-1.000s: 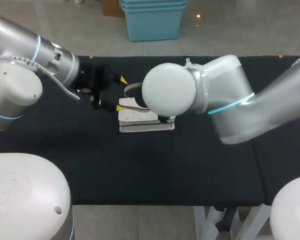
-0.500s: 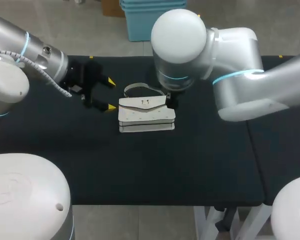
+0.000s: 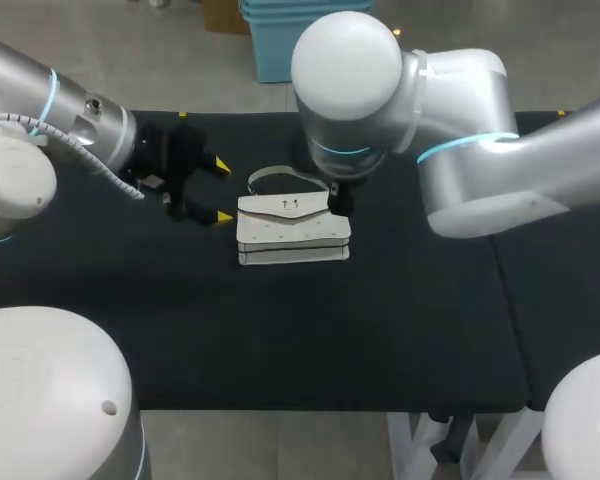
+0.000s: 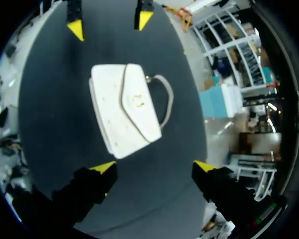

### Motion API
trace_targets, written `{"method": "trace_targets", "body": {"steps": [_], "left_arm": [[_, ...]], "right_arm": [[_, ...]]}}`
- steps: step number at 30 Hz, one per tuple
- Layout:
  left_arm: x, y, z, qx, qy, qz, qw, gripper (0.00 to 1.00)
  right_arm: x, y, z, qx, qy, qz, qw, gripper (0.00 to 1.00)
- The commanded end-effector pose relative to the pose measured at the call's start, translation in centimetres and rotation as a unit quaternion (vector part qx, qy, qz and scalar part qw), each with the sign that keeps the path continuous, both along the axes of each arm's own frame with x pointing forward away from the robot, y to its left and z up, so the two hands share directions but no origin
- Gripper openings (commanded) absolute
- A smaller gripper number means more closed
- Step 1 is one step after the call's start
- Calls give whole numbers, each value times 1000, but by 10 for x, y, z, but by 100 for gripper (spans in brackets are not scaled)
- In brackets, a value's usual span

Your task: Pick up the bag, open it, inspect its contents, close it, and place it on the opposite side

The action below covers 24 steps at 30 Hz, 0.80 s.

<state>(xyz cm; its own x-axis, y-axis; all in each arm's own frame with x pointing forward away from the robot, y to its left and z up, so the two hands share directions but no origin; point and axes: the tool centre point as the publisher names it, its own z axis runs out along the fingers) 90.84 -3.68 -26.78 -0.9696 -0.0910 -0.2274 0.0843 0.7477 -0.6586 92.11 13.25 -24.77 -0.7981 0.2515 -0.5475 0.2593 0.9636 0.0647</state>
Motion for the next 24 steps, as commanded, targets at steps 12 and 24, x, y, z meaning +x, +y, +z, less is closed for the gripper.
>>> {"method": "trace_targets", "body": {"steps": [12, 24], "left_arm": [[5, -16, 11, -43, 289, 358, 887, 100], [9, 10, -4, -139, 445, 469, 750, 100]], "right_arm": [[30, -2, 19, 78, 220, -283, 930, 100], [44, -25, 0, 190, 347, -440, 806, 100]]}}
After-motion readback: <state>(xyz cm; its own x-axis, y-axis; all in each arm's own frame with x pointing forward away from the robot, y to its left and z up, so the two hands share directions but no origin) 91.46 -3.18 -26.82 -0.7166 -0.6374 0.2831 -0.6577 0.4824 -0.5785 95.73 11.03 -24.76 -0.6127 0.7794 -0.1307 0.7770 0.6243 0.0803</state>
